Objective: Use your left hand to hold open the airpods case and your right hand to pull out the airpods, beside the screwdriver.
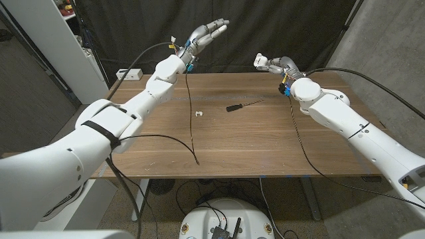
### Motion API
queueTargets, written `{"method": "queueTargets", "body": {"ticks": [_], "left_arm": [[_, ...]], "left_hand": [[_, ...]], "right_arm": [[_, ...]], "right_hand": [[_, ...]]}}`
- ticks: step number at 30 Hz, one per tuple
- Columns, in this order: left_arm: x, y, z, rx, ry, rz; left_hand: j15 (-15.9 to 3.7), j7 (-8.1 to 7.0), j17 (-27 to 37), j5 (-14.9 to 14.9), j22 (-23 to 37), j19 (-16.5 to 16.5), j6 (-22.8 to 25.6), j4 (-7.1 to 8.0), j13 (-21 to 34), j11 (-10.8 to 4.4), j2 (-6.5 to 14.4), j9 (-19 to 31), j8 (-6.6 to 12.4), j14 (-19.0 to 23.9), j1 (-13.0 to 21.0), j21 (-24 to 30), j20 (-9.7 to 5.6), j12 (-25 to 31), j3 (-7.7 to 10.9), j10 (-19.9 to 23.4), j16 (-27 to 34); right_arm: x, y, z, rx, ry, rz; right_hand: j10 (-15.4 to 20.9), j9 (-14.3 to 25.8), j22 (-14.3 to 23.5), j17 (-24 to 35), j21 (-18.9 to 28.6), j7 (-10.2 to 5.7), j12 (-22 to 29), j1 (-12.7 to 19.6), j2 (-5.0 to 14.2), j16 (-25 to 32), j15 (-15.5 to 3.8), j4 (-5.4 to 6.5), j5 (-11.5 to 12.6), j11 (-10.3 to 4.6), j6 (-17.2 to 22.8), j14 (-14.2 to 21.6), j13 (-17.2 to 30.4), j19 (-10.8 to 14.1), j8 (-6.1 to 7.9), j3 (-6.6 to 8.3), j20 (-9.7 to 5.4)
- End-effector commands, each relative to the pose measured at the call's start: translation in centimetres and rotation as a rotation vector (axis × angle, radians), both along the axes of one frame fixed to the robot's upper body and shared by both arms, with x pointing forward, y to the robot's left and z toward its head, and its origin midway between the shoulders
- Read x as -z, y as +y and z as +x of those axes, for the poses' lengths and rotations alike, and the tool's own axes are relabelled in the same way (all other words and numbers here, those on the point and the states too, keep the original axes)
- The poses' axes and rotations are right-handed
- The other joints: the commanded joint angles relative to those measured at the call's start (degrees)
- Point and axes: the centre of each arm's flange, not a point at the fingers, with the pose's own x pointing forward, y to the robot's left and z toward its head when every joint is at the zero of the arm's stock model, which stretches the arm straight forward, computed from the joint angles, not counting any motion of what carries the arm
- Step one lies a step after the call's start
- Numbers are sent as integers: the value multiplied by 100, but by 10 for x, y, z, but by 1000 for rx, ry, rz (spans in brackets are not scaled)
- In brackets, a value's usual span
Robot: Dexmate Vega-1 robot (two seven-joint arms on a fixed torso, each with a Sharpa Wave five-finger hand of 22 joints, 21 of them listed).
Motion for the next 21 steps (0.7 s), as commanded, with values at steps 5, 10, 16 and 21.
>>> {"method": "queueTargets", "body": {"ticks": [5, 10, 16, 21], "left_arm": [[40, -23, 8, 157, 166, 318], [42, -24, 8, 150, 160, 325], [44, -21, 10, 136, 161, 313], [46, -21, 13, 126, 173, 302]], "left_hand": [[40, 262, 18, 73, 28, -87, 122, 12, 4, 97, -118, 11, 69, -92, -37, -8, 60, -5, -12, -44, 47], [47, 329, 17, 101, 28, -93, 249, 8, 0, 85, -146, 10, 104, -92, -61, 0, 76, 19, -1, -5, 59], [44, 350, 16, 122, 29, -89, 204, 5, -3, 91, -163, 9, 74, -80, -75, 8, 80, 26, 6, -1, 69], [39, 388, 15, 136, 29, -85, 157, 1, -4, 95, -172, 8, 50, -80, -81, 13, 80, 20, 12, -24, 71]], "right_arm": [[-5, 22, -4, -32, -101, -51], [-7, 28, -5, -47, -117, -60], [-9, 35, -8, -63, -135, -69], [-10, 40, -11, -75, -143, -77]], "right_hand": [[31, 772, 11, 18, -16, -143, 7, -47, 22, 44, -350, 192, -25, -90, 446, 20, 19, 16, 56, 178, -52], [41, 757, 11, 20, -14, -153, 11, -47, 18, 52, -352, 185, -39, -107, 445, 28, 25, 19, 42, 174, -58], [49, 745, 10, 24, -16, -167, 14, -51, 22, 56, -358, 186, -49, -115, 444, 24, 28, 11, 31, 170, -65], [49, 735, 10, 24, -13, -169, 13, -55, 16, 60, -360, 184, -59, -132, 452, 27, 30, 15, 26, 165, -62]]}}
